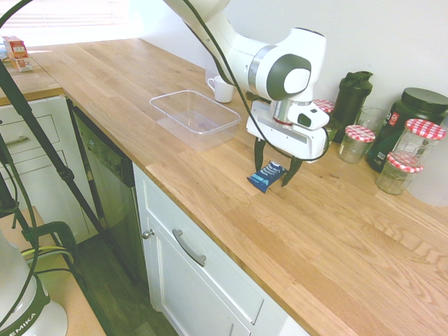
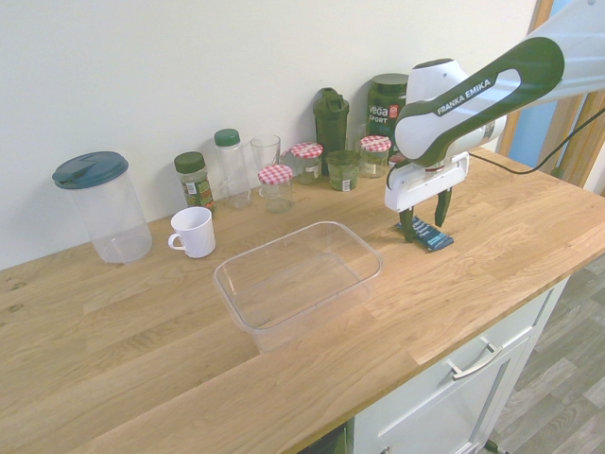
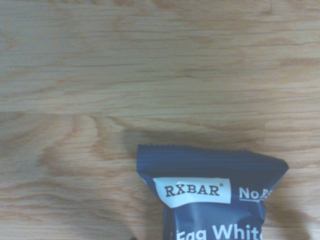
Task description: Put the protein bar into the container
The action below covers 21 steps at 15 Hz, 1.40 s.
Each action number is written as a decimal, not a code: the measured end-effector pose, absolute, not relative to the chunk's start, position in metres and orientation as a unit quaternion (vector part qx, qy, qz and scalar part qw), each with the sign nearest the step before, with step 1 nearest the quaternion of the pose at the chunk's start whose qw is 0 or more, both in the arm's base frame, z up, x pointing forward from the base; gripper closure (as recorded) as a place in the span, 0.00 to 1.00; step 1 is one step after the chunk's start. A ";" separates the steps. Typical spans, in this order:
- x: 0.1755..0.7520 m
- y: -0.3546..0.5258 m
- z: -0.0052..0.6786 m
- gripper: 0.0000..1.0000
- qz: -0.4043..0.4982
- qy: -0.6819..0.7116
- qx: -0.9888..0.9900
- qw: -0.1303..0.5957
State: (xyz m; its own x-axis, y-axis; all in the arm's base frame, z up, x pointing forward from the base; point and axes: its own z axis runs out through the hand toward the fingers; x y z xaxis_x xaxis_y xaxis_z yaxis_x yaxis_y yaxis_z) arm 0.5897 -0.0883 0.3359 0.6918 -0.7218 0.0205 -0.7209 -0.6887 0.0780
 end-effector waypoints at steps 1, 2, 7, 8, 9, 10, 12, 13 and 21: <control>0.590 -0.089 0.336 1.00 -0.005 -0.392 0.919 0.040; 0.590 -0.090 0.336 1.00 -0.004 -0.392 0.919 0.039; 0.590 -0.094 0.335 1.00 -0.003 -0.390 0.920 0.037; 0.590 -0.093 0.335 1.00 -0.003 -0.390 0.920 0.037; 0.590 -0.093 0.335 1.00 -0.003 -0.390 0.920 0.037; 0.590 -0.093 0.335 1.00 -0.003 -0.389 0.920 0.037; 0.590 -0.092 0.335 1.00 -0.002 -0.389 0.921 0.037; 0.590 -0.092 0.335 1.00 -0.002 -0.389 0.921 0.037; 0.588 -0.093 0.338 1.00 0.000 -0.388 0.921 0.037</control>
